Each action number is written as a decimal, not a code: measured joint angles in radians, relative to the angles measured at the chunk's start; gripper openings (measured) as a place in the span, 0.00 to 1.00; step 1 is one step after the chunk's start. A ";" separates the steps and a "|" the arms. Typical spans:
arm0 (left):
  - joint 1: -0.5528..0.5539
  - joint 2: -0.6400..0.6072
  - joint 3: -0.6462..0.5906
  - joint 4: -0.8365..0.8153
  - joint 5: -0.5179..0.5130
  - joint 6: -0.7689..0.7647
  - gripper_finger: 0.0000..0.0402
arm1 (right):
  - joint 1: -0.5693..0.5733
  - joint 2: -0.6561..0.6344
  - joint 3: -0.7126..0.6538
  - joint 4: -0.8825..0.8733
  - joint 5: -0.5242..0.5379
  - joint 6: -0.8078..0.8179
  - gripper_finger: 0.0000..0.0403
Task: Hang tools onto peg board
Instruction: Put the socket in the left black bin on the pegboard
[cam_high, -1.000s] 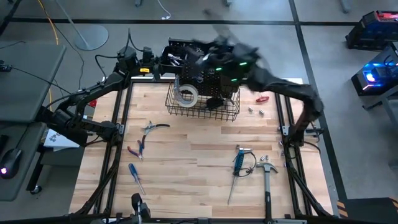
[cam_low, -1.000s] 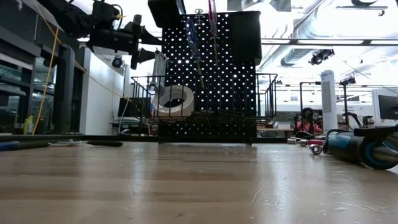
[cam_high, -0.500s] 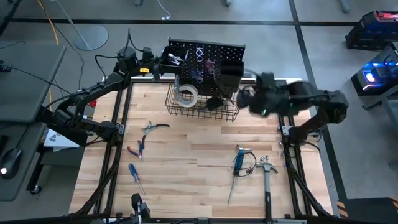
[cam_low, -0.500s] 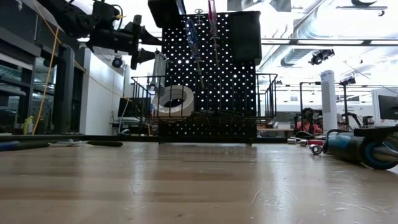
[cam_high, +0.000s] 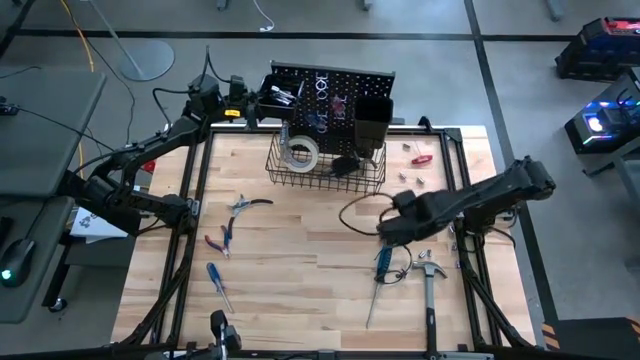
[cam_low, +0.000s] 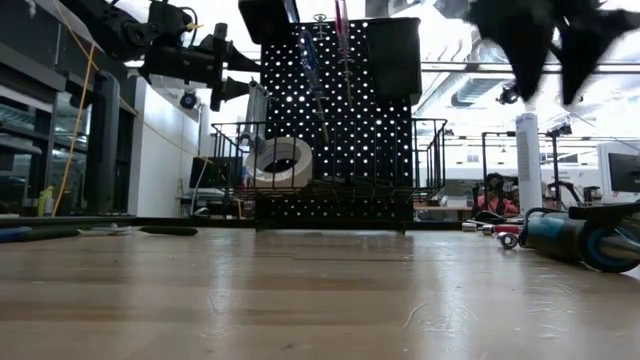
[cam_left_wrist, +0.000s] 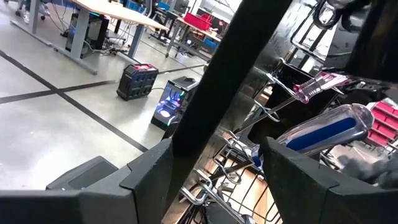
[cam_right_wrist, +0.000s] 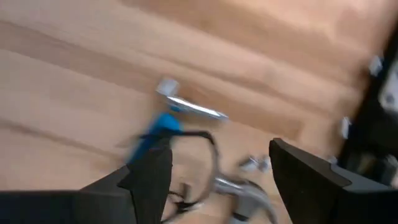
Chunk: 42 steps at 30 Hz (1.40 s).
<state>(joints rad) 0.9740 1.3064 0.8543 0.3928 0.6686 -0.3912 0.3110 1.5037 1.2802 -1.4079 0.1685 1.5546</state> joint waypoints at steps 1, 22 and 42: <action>0.000 0.000 0.000 -0.001 -0.001 0.000 0.58 | -0.002 0.001 -0.044 0.006 -0.038 0.015 0.63; 0.000 0.000 0.000 0.000 -0.002 -0.027 0.58 | -0.551 -0.094 -0.512 0.113 0.031 0.116 0.63; 0.001 0.000 0.000 0.006 -0.005 -0.026 0.58 | -0.606 -0.175 -0.495 0.302 0.063 -0.073 0.63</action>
<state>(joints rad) 0.9749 1.3064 0.8547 0.3992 0.6637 -0.4175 -0.2955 1.3285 0.7856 -1.1058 0.2316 1.4814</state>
